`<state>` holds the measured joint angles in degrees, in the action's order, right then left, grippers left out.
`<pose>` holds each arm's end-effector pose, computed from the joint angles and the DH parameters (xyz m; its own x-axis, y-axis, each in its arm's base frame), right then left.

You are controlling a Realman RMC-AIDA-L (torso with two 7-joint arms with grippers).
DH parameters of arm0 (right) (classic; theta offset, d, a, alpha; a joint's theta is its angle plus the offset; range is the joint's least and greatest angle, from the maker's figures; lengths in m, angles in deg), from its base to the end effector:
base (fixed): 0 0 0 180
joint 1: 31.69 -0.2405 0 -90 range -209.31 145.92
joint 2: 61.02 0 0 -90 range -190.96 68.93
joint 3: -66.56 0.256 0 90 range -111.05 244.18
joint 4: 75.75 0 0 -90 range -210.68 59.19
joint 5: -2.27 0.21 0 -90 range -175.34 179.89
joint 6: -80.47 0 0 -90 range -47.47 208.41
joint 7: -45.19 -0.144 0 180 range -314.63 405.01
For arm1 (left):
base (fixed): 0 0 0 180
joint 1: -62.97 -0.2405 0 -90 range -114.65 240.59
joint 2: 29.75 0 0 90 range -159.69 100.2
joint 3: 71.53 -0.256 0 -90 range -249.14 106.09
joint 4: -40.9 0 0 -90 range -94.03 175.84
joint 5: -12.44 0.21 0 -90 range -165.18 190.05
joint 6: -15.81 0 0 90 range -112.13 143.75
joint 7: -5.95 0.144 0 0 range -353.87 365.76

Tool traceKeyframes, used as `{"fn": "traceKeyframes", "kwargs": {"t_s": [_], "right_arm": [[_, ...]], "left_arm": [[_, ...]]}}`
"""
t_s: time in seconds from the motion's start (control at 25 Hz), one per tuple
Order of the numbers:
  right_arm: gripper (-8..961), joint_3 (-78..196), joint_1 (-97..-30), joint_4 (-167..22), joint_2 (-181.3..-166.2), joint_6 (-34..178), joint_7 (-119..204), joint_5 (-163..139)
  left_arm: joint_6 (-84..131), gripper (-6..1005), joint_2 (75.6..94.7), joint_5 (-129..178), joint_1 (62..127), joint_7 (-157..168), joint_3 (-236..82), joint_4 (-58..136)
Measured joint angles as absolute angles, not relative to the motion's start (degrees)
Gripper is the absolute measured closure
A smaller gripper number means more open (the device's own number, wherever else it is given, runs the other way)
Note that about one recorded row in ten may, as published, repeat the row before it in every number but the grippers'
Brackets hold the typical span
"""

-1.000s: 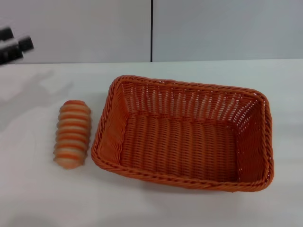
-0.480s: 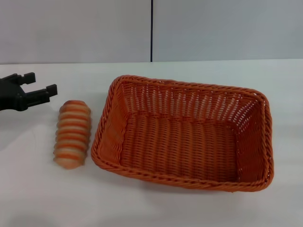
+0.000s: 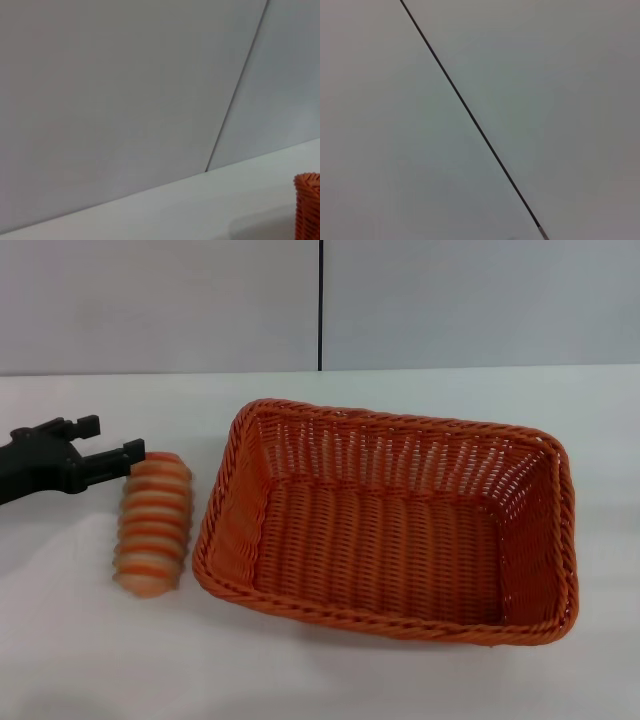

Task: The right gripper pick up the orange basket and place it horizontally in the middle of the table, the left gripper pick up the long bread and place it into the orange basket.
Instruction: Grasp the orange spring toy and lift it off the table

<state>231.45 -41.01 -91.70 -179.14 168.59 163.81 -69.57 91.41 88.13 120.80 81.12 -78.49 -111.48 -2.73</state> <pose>0.3953 0.2257 0.0839 0.2548 0.1165 -0.9599 -0.9491 -0.1599 -0.2714 -0.3399 0.3114 0.0417 0.6902 0.4597 0.5589 0.7056 -0.5990 -0.3786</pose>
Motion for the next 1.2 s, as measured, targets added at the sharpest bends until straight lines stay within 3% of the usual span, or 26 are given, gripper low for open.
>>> {"fn": "traceKeyframes", "kwargs": {"t_s": [1.2], "right_arm": [[484, 230.96, -41.38, -91.03, -178.97, 168.18, 164.19, -69.89]], "left_arm": [[85.45, 169, 88.4, 119.79, 84.1, -70.6, -111.27, 9.53]]}}
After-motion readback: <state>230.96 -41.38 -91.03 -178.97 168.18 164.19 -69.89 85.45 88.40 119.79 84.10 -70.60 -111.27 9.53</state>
